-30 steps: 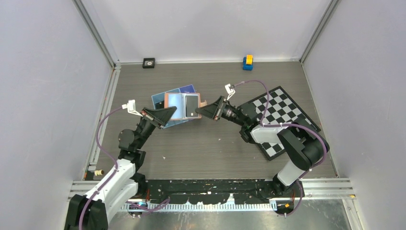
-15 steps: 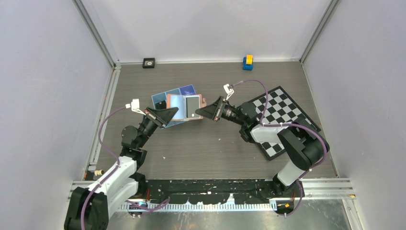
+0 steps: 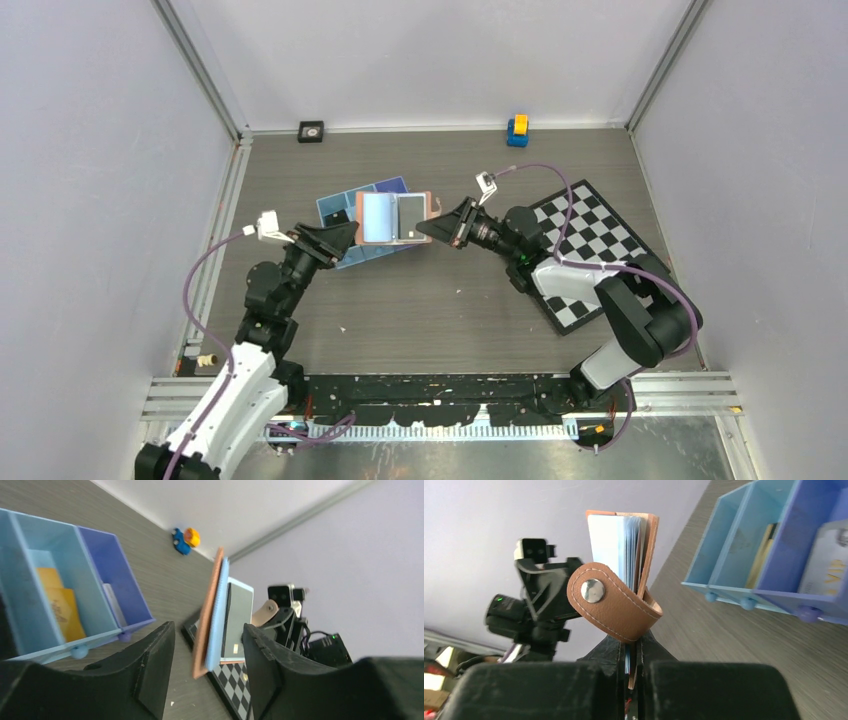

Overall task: Take the credit cards out of the card holder
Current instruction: Remove the credit card from the card holder.

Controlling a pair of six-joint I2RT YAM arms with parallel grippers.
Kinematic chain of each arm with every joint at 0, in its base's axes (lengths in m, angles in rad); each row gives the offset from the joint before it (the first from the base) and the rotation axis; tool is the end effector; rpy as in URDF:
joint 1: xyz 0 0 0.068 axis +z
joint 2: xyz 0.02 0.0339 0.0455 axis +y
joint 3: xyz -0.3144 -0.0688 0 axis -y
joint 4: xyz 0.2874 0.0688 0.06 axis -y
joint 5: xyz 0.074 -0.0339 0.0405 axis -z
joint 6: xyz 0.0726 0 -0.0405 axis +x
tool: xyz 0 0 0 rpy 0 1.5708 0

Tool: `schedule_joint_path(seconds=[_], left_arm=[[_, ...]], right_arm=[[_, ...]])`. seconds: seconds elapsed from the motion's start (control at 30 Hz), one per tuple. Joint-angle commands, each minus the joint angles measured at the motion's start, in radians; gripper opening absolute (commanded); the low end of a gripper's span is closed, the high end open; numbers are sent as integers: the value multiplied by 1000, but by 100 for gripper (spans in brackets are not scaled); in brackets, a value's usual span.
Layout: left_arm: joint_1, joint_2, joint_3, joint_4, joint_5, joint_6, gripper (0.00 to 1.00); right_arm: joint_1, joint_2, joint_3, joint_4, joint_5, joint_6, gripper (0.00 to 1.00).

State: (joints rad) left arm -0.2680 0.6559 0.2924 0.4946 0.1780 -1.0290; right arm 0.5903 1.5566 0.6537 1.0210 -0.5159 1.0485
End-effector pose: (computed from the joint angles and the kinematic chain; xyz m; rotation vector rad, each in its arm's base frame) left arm 0.1943 -0.0667 0.2782 -0.4283 1.4947 -1.1756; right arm 0.2931 0.2395 0.2555 -0.1024 1.7159 1.6522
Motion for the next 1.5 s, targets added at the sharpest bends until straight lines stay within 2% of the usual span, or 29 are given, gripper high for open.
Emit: schedule_joint_path(seconds=[0.0,0.07,0.1,0.2,0.27,0.47,0.6,0.77,0.93,1.07,1.47], left_arm=[[3,-109,54,-269,-170,96,56],[3,-130,45,-220,-154,113,58],[3,-127,42,-180,-116,125,56],[3,-74,57,-63,46,138,39],[0,-8,81,-2,141,134,34],[-32,227,133,167,317,67,31],[-60,359,178,200,398,39,31],[-65,454,191,238,424,-8,33],[-65,500,211,190,429,-9,34],[-65,503,215,178,429,-6,39],[-65,488,221,117,400,23,42]], right_arm=[[-9,-63,42,-147,64,-95,0],[-9,-78,64,-247,89,-155,1],[-8,-83,74,-291,95,-180,1],[-9,-90,86,-344,105,-215,1],[-9,-88,88,-335,92,-215,1],[-8,-80,90,-304,47,-199,0],[-8,-74,88,-268,17,-176,1],[-7,-70,81,-212,-19,-144,0],[-8,-50,75,-129,-57,-101,0],[-7,-37,76,-91,-77,-77,1],[-7,-1,85,-41,-105,-33,1]])
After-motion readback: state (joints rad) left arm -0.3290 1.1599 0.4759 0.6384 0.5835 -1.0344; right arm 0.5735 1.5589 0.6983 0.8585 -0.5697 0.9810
